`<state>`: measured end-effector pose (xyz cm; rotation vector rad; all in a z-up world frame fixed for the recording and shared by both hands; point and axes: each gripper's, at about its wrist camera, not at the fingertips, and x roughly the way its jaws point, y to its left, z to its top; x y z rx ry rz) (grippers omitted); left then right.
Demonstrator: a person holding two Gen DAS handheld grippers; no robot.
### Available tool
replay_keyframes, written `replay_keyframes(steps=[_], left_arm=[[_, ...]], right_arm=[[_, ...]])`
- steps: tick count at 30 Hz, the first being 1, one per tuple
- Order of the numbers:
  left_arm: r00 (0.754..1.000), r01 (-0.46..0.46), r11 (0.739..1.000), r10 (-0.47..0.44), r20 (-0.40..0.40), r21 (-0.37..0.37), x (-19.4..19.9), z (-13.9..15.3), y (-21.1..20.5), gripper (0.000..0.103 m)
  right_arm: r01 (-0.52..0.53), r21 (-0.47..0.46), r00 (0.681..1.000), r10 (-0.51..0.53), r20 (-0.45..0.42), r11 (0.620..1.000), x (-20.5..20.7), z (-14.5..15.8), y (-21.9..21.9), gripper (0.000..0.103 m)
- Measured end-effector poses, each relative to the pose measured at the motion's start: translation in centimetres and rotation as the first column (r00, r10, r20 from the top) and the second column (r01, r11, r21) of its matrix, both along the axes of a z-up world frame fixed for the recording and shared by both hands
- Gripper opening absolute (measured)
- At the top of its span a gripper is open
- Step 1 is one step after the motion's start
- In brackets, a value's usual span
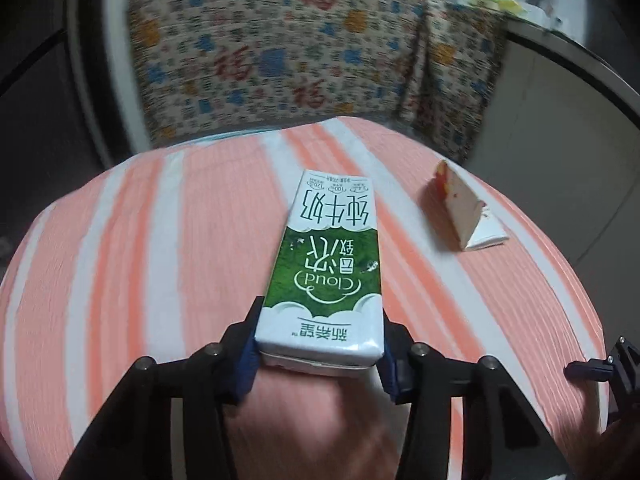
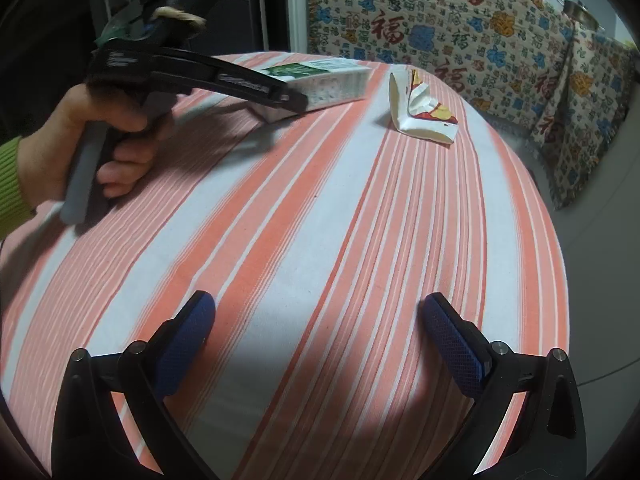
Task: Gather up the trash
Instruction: 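Grasp the green-and-white milk carton with the left gripper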
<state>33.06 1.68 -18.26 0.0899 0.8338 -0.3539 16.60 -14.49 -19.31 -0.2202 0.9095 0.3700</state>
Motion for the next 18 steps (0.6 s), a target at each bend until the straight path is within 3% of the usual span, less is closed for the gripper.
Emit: replay_keyframes(steps=[4, 8, 11, 13, 17, 18], left_arm=[[0.994, -0.107, 0.994, 0.106, 0.017, 0.029, -4.7, 0.7, 4.2, 0.049], [0.99, -0.134, 0.987, 0.13, 0.049, 0.085, -9.3, 1.2, 7.3, 0.049], [0.99, -0.14, 0.986, 0.137, 0.033, 0.086, -11.0, 1.1, 8.6, 0.05], [0.991, -0.137, 0.987, 0.137, 0.002, 0.081, -11.1, 0.5, 8.8, 0.068], [0.99, -0.126, 0.988, 0.13, -0.045, 0.092, -10.8, -0.9, 8.0, 0.073], [0.991, -0.13, 0.987, 0.133, -0.021, 0.093, -10.9, -1.0, 7.8, 0.078]], right_arm=[[0.0, 0.0, 1.0, 0.0, 0.0, 1.0, 0.0, 0.0, 0.1, 0.103], [0.0, -0.001, 1.0, 0.0, 0.001, 1.0, 0.0, 0.0, 0.0, 0.103], [0.0, -0.001, 1.0, 0.0, 0.001, 1.0, 0.0, 0.0, 0.0, 0.103], [0.0, -0.001, 1.0, 0.0, 0.001, 1.0, 0.0, 0.0, 0.0, 0.103], [-0.002, -0.001, 1.0, 0.002, 0.001, 1.0, 0.0, 0.0, -0.1, 0.103], [-0.002, -0.001, 1.0, 0.002, 0.002, 1.0, 0.0, 0.0, -0.1, 0.103]])
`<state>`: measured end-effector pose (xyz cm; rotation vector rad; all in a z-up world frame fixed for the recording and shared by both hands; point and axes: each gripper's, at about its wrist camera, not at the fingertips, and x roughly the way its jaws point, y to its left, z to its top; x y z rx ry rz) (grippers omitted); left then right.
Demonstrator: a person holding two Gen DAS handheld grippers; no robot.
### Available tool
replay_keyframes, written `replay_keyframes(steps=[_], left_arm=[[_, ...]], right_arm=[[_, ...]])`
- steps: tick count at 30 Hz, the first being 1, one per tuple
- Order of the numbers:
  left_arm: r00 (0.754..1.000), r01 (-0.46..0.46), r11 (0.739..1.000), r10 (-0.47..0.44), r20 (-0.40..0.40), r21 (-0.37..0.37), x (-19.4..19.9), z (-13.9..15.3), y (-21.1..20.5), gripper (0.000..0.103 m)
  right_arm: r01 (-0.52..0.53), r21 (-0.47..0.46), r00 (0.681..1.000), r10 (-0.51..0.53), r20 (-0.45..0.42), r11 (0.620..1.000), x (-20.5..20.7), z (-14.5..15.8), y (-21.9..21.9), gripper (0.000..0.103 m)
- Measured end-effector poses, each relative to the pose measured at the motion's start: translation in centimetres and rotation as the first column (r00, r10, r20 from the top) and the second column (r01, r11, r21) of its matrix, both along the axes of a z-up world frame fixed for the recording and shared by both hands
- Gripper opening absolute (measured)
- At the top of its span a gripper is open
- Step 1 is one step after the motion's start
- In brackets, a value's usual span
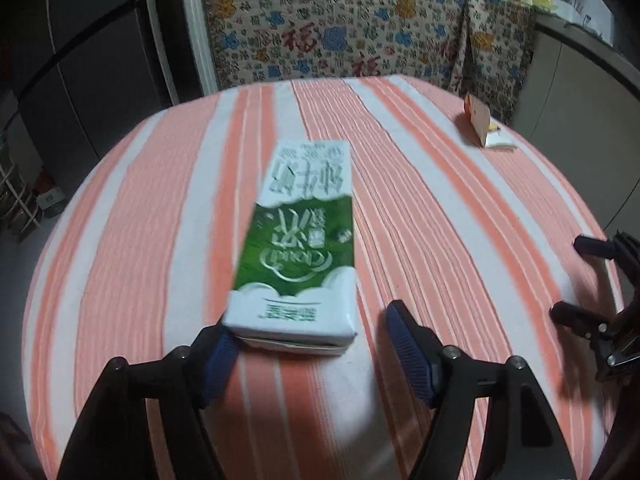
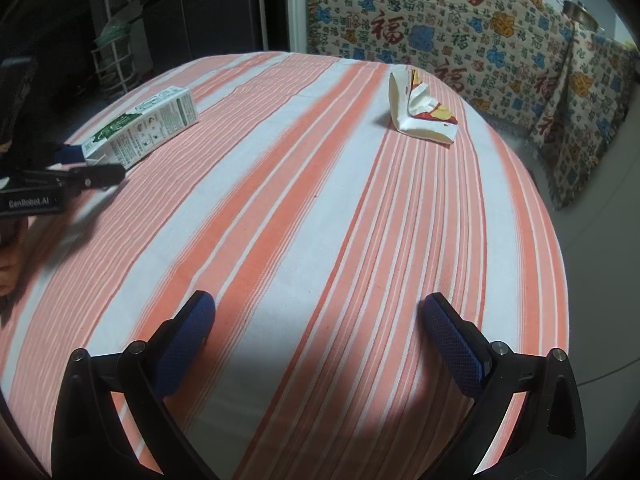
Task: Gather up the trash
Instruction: 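Grasp the green-and-white milk carton with the left gripper, then grasp the small printed paper box with the right gripper while the left gripper holds the carton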
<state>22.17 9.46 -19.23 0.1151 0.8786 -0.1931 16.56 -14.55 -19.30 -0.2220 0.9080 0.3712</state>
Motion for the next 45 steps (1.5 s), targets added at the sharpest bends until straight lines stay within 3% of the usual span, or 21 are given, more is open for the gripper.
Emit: replay_keyframes(steps=[2, 4, 18, 21, 24, 31, 33, 34, 36, 40, 45], left_arm=[[1.0, -0.019, 1.0, 0.019, 0.009, 0.014, 0.1, -0.1, -0.1, 0.084], [0.999, -0.034, 0.999, 0.033, -0.01, -0.017, 0.5, -0.3, 0.6, 0.088], [0.999, -0.041, 0.999, 0.041, -0.013, -0.015, 0.6, -0.2, 0.5, 0.091], [0.999, -0.042, 0.999, 0.042, -0.013, -0.016, 0.6, -0.2, 0.6, 0.091], [0.999, -0.042, 0.999, 0.042, -0.013, -0.017, 0.6, -0.2, 0.6, 0.092], [0.999, -0.043, 0.999, 0.043, -0.018, -0.024, 0.6, -0.1, 0.7, 0.092], [0.999, -0.043, 0.999, 0.042, -0.018, -0.025, 0.6, -0.1, 0.7, 0.092], [0.999, -0.043, 0.999, 0.042, -0.018, -0.026, 0.6, -0.1, 0.7, 0.092], [0.999, -0.044, 0.999, 0.043, -0.018, -0.026, 0.6, -0.1, 0.8, 0.092], [0.999, -0.044, 0.999, 0.043, -0.018, -0.025, 0.6, 0.0, 0.7, 0.092], [0.999, -0.045, 0.999, 0.044, -0.018, -0.025, 0.6, 0.0, 0.8, 0.092]], right_arm=[[0.0, 0.0, 1.0, 0.0, 0.0, 1.0, 0.0, 0.0, 0.0, 0.103], [0.0, -0.001, 1.0, 0.0, 0.0, 1.0, 0.0, 0.0, 0.0, 0.103], [-0.012, -0.007, 1.0, 0.012, -0.003, 1.0, 0.5, 0.2, 0.1, 0.103], [0.045, -0.054, 0.998, -0.042, 0.05, 0.998, 2.3, 1.1, 0.3, 0.102], [0.112, 0.016, 0.99, -0.113, 0.08, 0.994, 6.2, 3.0, 0.2, 0.1], [0.272, -0.016, 0.958, -0.269, 0.103, 0.962, 16.7, 3.3, 1.6, 0.076], [0.308, -0.015, 0.948, -0.306, 0.088, 0.951, 18.0, 2.6, 1.1, 0.049], [0.31, -0.003, 0.948, -0.309, 0.079, 0.951, 18.0, 2.5, 0.7, 0.01], [0.287, 0.062, 0.952, -0.291, 0.089, 0.956, 16.5, 3.0, -0.1, 0.007], [0.142, 0.135, 0.987, -0.151, 0.06, 0.981, 10.7, 4.0, 0.1, 0.007], [-0.037, 0.136, 0.999, 0.036, 0.004, 0.99, 2.3, 3.8, 0.7, 0.007]])
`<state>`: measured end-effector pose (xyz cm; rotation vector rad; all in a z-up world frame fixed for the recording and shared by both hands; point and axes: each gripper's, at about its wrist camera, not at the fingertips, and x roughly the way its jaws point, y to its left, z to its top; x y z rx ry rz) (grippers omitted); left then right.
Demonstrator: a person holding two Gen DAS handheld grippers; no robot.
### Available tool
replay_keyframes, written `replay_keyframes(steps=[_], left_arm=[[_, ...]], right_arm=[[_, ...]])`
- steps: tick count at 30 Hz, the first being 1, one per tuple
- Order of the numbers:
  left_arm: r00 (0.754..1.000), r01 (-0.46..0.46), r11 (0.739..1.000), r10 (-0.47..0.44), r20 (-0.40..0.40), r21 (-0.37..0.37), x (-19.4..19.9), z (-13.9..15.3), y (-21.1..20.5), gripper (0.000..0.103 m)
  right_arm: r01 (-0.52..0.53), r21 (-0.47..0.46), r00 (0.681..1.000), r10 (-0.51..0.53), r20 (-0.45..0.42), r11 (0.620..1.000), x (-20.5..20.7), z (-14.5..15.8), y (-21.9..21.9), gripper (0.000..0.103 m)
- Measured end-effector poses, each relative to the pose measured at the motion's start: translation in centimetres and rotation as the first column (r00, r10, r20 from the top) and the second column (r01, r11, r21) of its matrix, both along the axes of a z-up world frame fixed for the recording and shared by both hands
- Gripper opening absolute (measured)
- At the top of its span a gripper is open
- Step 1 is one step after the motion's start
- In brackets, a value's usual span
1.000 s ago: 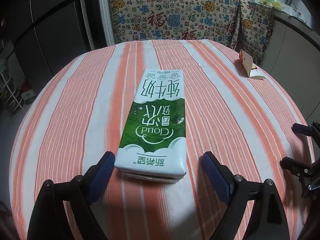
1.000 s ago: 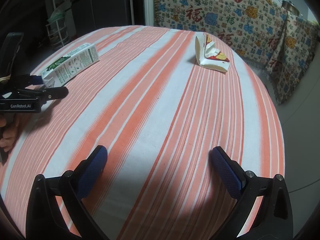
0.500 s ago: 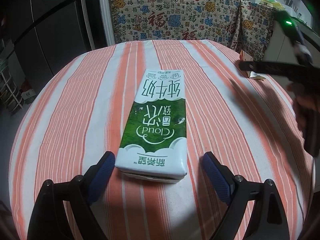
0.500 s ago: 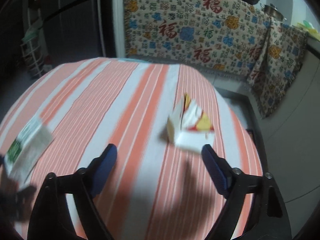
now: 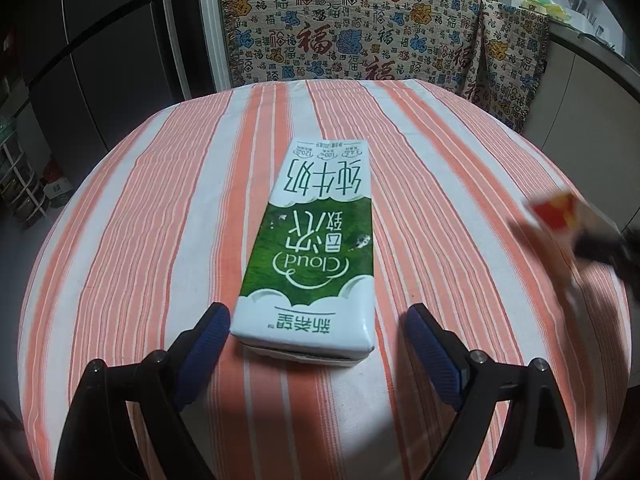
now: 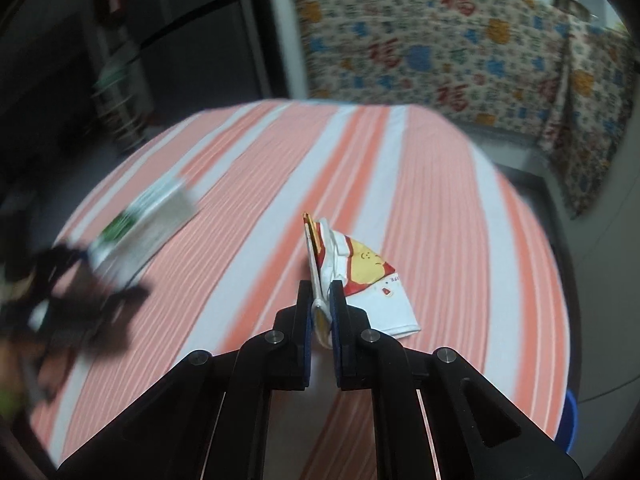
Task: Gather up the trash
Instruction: 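Grasp the small printed paper box with the right gripper while the left gripper holds the carton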
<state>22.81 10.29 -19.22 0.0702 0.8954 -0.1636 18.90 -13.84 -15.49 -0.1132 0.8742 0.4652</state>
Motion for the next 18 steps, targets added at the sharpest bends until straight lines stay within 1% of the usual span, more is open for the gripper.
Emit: replay_keyframes(steps=[2, 4, 5, 7, 8, 10, 11, 12, 14, 18], left_arm=[[1.0, 0.001, 1.0, -0.001, -0.005, -0.006, 0.0, 0.0, 0.0, 0.092], [1.0, 0.001, 1.0, -0.002, -0.005, -0.007, 0.0, 0.0, 0.0, 0.092], [1.0, 0.002, 1.0, -0.002, -0.005, -0.009, 0.1, 0.1, 0.1, 0.092], [1.0, 0.002, 1.0, -0.002, -0.005, -0.015, 0.1, 0.0, 0.3, 0.092], [1.0, 0.003, 1.0, -0.003, -0.006, -0.021, 0.1, 0.1, 0.4, 0.092], [1.0, 0.018, 0.999, -0.019, -0.006, -0.035, 0.0, 0.1, 0.7, 0.091], [0.999, 0.037, 0.999, -0.038, -0.009, -0.039, 0.0, 0.2, 0.7, 0.091], [0.998, 0.06, 0.998, -0.06, -0.014, -0.032, 0.1, 0.2, 0.8, 0.091], [0.996, 0.083, 0.997, -0.083, -0.026, -0.009, 0.2, 0.3, 0.7, 0.091], [0.996, 0.083, 0.995, -0.083, -0.017, 0.063, 1.1, 1.0, 0.3, 0.091]], right_arm=[[-0.038, -0.013, 0.999, 0.037, -0.004, 0.999, -2.3, -0.2, 0.2, 0.007], [-0.057, -0.022, 0.998, 0.057, 0.012, 0.998, -3.7, -0.3, 0.4, 0.009], [-0.067, -0.024, 0.998, 0.068, 0.019, 0.997, -4.0, -0.3, 0.4, 0.01], [-0.087, -0.018, 0.996, 0.087, 0.002, 0.996, -4.0, -0.7, 0.4, 0.012], [-0.092, -0.02, 0.996, 0.092, -0.002, 0.996, -4.1, -0.9, 0.5, 0.018], [-0.105, -0.026, 0.994, 0.105, -0.01, 0.994, -3.9, -1.1, 0.5, 0.028], [-0.113, -0.026, 0.993, 0.113, -0.014, 0.993, -3.9, -1.2, 0.5, 0.03], [-0.122, -0.028, 0.992, 0.122, -0.018, 0.992, -3.9, -1.2, 0.6, 0.032], [-0.139, -0.044, 0.99, 0.138, -0.014, 0.989, -4.3, -1.0, 0.9, 0.042], [-0.153, -0.084, 0.988, 0.153, -0.005, 0.985, -4.9, -0.7, 1.1, 0.044]])
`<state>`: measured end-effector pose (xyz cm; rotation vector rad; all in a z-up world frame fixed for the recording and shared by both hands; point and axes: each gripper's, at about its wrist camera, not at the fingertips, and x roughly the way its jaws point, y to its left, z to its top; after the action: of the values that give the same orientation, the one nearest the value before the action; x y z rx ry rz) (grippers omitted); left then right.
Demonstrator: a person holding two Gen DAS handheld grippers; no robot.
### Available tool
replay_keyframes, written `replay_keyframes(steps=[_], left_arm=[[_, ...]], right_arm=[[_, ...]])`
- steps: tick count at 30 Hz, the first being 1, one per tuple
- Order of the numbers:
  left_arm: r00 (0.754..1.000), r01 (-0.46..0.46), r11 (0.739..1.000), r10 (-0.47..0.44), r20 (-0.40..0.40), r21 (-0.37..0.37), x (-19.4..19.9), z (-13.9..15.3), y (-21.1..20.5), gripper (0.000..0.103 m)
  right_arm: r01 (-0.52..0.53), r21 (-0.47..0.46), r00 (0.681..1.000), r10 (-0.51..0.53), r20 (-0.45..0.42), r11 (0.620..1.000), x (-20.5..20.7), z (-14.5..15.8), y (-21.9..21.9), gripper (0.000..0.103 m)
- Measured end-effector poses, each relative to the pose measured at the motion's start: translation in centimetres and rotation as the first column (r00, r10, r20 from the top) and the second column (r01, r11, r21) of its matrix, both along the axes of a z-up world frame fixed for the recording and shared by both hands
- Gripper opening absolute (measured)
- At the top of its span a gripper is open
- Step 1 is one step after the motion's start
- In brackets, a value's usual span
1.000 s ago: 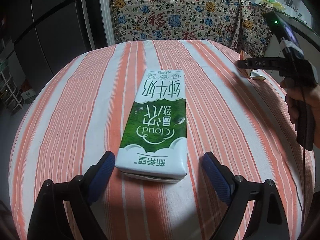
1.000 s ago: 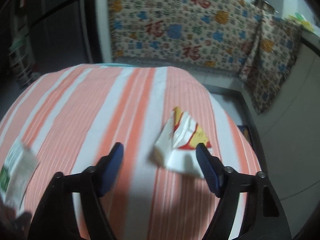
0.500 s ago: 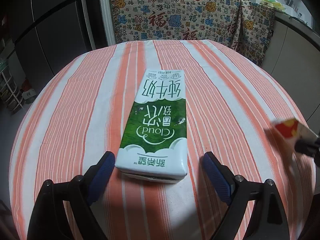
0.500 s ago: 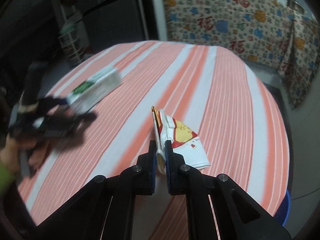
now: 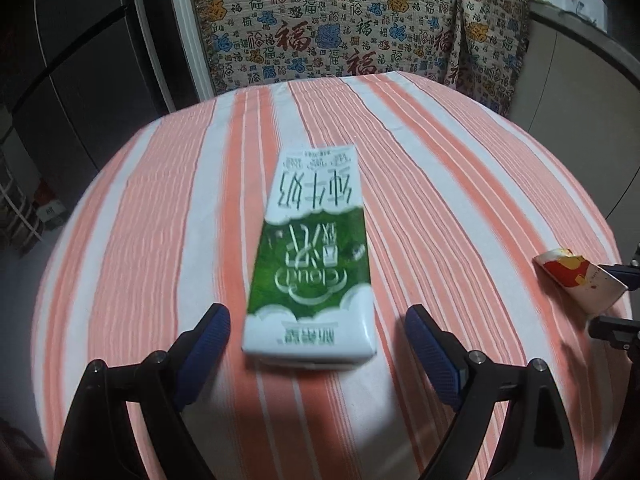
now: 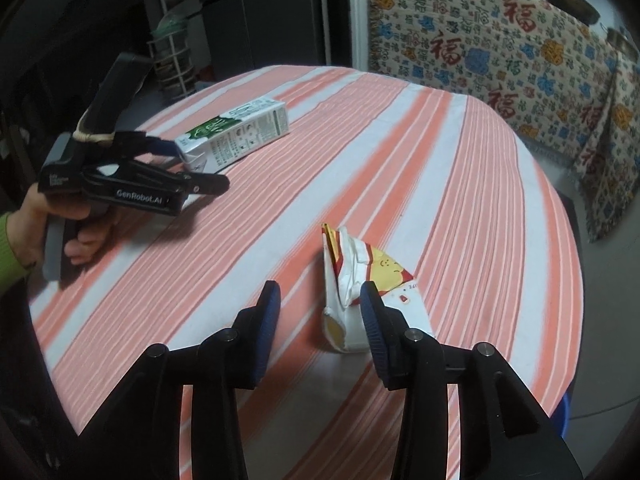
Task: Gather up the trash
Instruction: 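Grasp the small printed paper box with the right gripper while the left gripper holds the carton, then carry the carton and paper box over the blue wastebasket with both grippers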
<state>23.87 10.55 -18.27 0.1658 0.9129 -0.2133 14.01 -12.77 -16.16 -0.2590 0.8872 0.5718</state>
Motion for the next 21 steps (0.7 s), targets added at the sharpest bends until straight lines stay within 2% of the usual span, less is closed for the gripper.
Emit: replay_keyframes(steps=[4, 6, 7, 8, 9, 16, 21], left_arm=[[1.0, -0.003, 0.999, 0.003, 0.002, 0.04, 1.4, 0.4, -0.4, 0.091], [1.0, 0.004, 1.0, -0.003, -0.009, 0.025, 1.8, 0.4, -0.5, 0.086], [1.0, 0.008, 1.0, -0.008, -0.009, 0.02, 1.8, 0.4, -0.6, 0.063], [1.0, 0.01, 1.0, -0.009, -0.019, 0.027, 1.8, 0.2, -0.7, 0.049], [1.0, 0.005, 0.999, -0.004, -0.023, 0.031, 1.8, 0.2, -0.7, 0.049], [0.997, -0.012, 1.0, 0.014, 0.073, -0.027, -1.5, 3.6, -2.5, 0.048], [0.994, 0.004, 0.999, 0.001, 0.106, -0.052, -3.6, 6.0, -5.2, 0.048]], right_arm=[[0.02, -0.01, 1.0, -0.02, 0.021, 1.0, -0.2, 0.4, -0.4, 0.058], [0.027, -0.002, 1.0, -0.027, -0.001, 1.0, 0.1, 0.4, -0.6, 0.055], [0.027, -0.004, 1.0, -0.027, -0.012, 1.0, 0.2, 0.4, -0.7, 0.037], [0.03, -0.013, 0.999, -0.03, -0.019, 0.999, 0.2, 0.3, -0.7, 0.011], [0.037, -0.016, 0.999, -0.037, -0.019, 0.999, 0.2, 0.4, -0.8, 0.007], [0.08, 0.101, 0.997, -0.079, -0.014, 0.992, -0.1, 2.7, -3.1, 0.006], [0.115, 0.166, 0.993, -0.114, -0.02, 0.979, -0.1, 3.9, -4.9, 0.006]])
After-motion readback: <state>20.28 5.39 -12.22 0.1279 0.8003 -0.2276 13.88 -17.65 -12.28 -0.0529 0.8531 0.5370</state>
